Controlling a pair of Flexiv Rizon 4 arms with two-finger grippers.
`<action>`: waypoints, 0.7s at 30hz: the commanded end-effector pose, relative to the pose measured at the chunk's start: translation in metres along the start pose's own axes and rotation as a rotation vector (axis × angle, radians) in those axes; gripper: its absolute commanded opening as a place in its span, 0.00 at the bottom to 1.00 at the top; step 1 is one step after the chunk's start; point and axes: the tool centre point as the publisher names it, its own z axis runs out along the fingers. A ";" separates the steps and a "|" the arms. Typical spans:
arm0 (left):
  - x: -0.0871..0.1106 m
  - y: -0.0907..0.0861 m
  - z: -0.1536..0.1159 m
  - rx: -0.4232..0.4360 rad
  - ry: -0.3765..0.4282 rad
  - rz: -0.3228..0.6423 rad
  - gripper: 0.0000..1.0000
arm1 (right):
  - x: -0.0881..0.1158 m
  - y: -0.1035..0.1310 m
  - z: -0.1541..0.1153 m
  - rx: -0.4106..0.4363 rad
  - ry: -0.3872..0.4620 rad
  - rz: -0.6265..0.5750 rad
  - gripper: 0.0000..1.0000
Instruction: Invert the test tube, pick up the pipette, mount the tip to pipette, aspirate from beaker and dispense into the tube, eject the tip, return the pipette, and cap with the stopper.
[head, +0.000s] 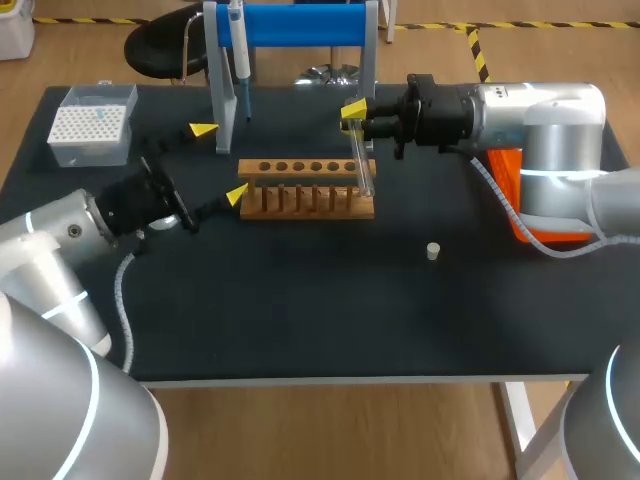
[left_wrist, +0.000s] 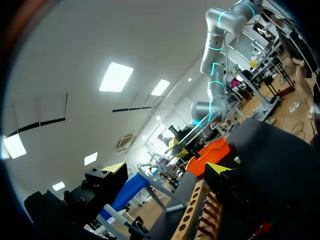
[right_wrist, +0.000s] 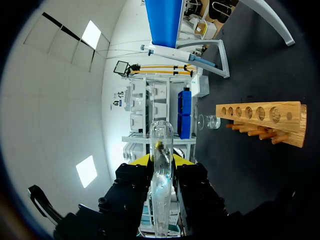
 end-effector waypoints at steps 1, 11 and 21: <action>-0.007 0.000 0.005 0.068 0.232 0.556 1.00 | 0.001 -0.001 0.000 -0.002 -0.004 -0.001 0.00; 0.014 0.001 0.032 0.165 0.283 0.667 1.00 | 0.001 -0.001 0.000 -0.002 -0.004 -0.001 0.00; 0.028 -0.003 0.058 0.223 0.271 0.754 1.00 | 0.001 -0.001 0.000 -0.002 -0.004 -0.001 0.00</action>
